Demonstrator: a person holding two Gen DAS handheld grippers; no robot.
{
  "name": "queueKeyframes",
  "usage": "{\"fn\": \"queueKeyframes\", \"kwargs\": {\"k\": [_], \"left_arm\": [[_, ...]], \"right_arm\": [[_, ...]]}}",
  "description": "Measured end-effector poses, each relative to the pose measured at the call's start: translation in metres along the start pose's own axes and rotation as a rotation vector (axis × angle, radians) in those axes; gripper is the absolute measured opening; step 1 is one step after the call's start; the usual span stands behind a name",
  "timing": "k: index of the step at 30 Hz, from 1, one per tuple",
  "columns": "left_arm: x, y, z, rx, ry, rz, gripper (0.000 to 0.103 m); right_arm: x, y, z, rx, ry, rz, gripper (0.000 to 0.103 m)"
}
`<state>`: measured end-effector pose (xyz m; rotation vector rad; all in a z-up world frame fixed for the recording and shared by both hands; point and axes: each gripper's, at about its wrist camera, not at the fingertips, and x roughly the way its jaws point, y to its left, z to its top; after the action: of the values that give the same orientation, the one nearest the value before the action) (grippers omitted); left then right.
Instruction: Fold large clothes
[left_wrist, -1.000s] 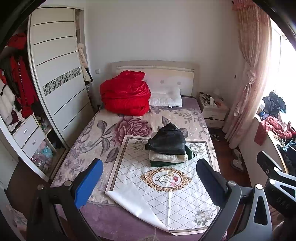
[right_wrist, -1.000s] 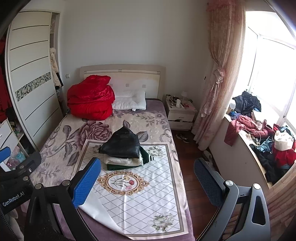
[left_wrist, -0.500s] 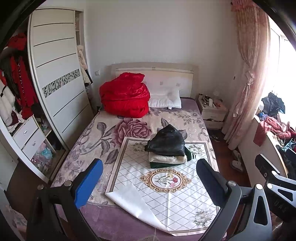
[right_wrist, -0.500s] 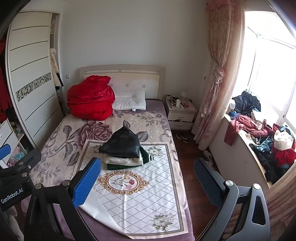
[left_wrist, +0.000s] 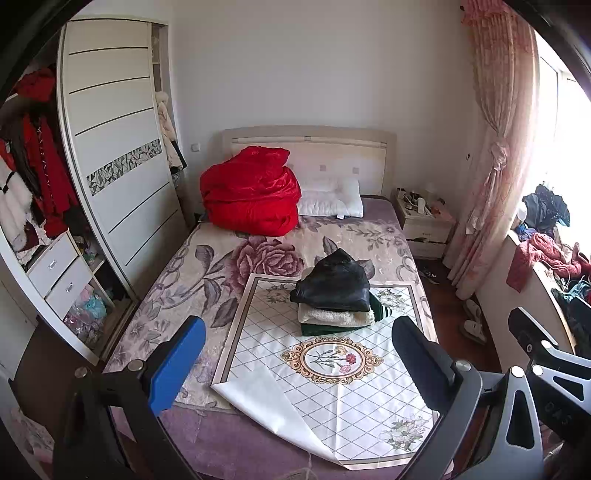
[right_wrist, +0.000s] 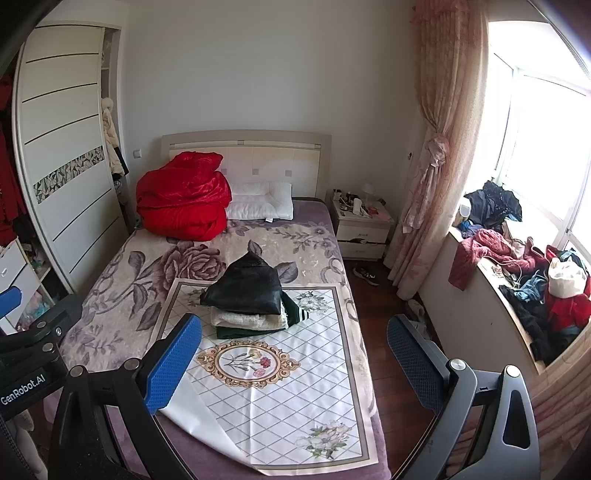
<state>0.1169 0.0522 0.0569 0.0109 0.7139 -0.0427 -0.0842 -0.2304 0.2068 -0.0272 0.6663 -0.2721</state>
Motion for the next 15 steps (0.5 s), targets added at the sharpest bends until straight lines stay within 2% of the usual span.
{"fn": "queueKeyframes", "kwargs": {"k": [15], "left_arm": [[-0.0094, 0.0018, -0.0006, -0.009, -0.012, 0.013, 0.103]], "right_arm": [[-0.0065, 0.0059, 0.0051, 0.000, -0.019, -0.003, 0.102]]}}
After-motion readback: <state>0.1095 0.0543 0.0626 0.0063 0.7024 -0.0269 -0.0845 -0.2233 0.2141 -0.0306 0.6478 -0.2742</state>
